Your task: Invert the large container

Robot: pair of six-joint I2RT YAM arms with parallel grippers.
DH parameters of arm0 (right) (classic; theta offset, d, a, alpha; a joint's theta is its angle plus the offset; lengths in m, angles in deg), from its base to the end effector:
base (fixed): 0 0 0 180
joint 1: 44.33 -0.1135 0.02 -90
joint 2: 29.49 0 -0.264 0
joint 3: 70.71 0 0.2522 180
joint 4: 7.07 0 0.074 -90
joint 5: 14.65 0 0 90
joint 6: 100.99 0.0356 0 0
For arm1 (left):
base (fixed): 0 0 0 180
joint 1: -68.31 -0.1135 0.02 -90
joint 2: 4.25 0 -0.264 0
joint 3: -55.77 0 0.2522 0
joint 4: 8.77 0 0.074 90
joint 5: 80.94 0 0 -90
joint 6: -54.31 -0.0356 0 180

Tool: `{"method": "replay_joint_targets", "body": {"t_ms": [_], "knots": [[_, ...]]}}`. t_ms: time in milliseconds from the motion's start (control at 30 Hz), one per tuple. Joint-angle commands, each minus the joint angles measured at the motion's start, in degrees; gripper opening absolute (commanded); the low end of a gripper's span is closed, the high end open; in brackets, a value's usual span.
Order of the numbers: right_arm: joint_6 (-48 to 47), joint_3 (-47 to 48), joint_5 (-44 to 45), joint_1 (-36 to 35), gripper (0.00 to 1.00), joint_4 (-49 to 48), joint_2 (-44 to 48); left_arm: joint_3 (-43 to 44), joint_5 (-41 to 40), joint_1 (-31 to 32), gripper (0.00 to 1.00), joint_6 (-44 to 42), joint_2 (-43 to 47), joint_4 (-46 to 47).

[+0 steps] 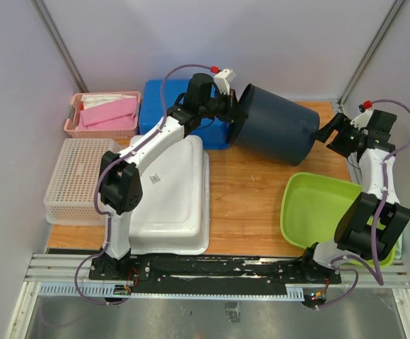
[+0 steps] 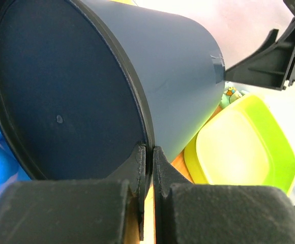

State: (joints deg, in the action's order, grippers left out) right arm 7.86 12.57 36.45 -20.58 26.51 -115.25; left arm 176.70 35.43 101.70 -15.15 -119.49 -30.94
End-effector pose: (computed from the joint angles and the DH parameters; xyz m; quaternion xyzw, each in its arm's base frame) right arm 0.3153 -0.1143 0.3060 0.1646 0.8378 0.2782 0.4399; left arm 0.3963 -0.2802 0.3473 0.2229 0.7599 -0.4271 0.4365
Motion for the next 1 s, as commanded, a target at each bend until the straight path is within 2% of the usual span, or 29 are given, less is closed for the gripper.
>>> {"method": "replay_joint_targets", "body": {"t_ms": [0,133,267,400,567,733,900,967], "knots": [[-3.94,-2.60,10.57,-1.53,0.80,5.74,4.16,6.16,-6.06,2.03,0.00,-5.00,2.74,4.72],[-3.45,-4.28,12.61,-2.70,0.79,5.68,4.07,9.57,-6.88,4.03,0.00,-5.79,1.15,4.51],[0.65,-7.57,12.05,-3.04,0.78,1.57,4.06,16.56,-7.96,6.38,0.00,-3.49,-2.90,1.38],[5.34,-11.63,14.25,-3.32,0.78,-2.53,4.36,16.94,-8.44,9.28,0.00,-0.76,-4.37,6.36],[8.44,-14.94,15.28,-4.04,0.76,-4.28,4.09,28.78,-9.05,10.29,0.00,0.13,-11.87,2.74],[10.96,-16.60,17.94,-5.45,0.76,-5.46,4.39,27.10,-8.63,10.62,0.00,5.46,-13.71,12.47],[10.97,-16.38,19.00,-5.55,0.76,-5.34,3.77,31.81,-6.17,11.53,0.00,7.55,-17.75,13.33],[10.42,-15.69,18.92,-5.50,0.75,-4.67,2.81,31.97,-6.82,12.19,0.00,5.56,-17.47,11.96]]}}
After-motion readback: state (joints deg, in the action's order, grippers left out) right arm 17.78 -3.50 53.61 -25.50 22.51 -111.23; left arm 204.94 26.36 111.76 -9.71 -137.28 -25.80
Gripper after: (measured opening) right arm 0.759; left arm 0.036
